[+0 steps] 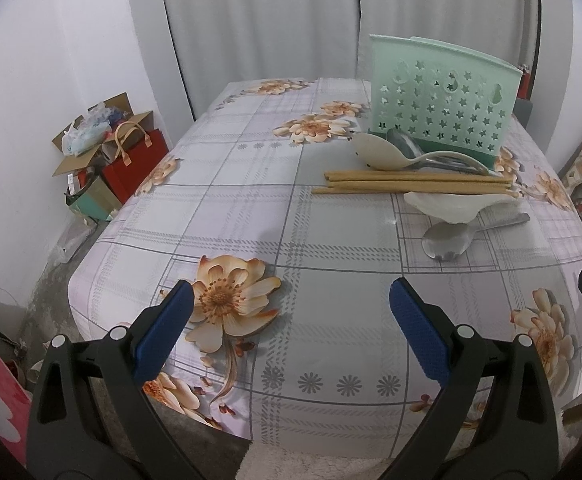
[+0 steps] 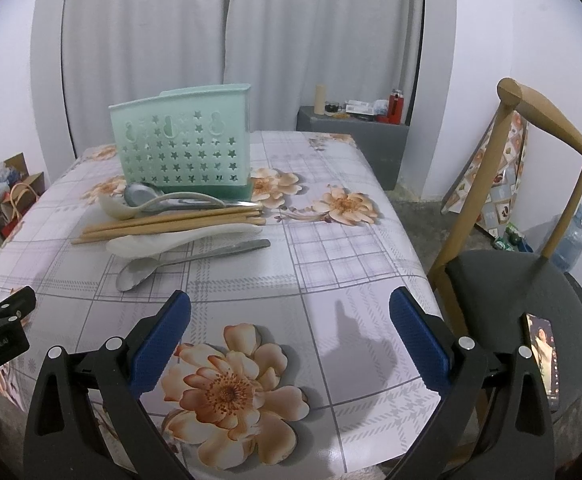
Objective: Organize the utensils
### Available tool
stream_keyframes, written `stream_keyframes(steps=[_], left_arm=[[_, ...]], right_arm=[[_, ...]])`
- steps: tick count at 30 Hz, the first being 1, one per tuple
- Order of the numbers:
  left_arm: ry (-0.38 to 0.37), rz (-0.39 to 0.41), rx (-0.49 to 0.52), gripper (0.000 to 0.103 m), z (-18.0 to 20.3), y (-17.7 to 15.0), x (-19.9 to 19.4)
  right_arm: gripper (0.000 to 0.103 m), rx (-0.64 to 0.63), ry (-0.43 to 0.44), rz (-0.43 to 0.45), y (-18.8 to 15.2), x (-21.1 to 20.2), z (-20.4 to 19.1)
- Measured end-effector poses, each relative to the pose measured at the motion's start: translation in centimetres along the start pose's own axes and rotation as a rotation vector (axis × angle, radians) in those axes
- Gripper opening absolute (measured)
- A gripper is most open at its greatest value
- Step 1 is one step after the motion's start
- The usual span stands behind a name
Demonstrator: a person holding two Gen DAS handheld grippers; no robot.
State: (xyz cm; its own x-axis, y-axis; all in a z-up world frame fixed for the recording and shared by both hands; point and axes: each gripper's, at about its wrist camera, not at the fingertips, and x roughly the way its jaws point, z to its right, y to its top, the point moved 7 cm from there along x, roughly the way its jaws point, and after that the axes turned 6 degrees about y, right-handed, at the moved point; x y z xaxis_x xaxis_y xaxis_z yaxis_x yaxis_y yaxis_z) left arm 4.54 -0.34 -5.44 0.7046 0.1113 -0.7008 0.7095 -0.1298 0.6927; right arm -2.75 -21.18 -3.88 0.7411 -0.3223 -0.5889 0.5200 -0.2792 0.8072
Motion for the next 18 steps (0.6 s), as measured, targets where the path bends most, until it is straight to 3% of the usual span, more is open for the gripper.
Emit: stream_keyframes(steps=[7,18], left_arm=[[-0.001,-0.031,0.018,0.094,0.9,-0.2,0.8],[-0.012,-0.125,0.039,0.094,1.8,-0.8,3.5]], right_arm=[[0.097,0.007,0.013,-0.027,-0.4,0.7,0.1],[0.097,-0.040,0.095,-0.147,-1.6,3.6,-1.5]])
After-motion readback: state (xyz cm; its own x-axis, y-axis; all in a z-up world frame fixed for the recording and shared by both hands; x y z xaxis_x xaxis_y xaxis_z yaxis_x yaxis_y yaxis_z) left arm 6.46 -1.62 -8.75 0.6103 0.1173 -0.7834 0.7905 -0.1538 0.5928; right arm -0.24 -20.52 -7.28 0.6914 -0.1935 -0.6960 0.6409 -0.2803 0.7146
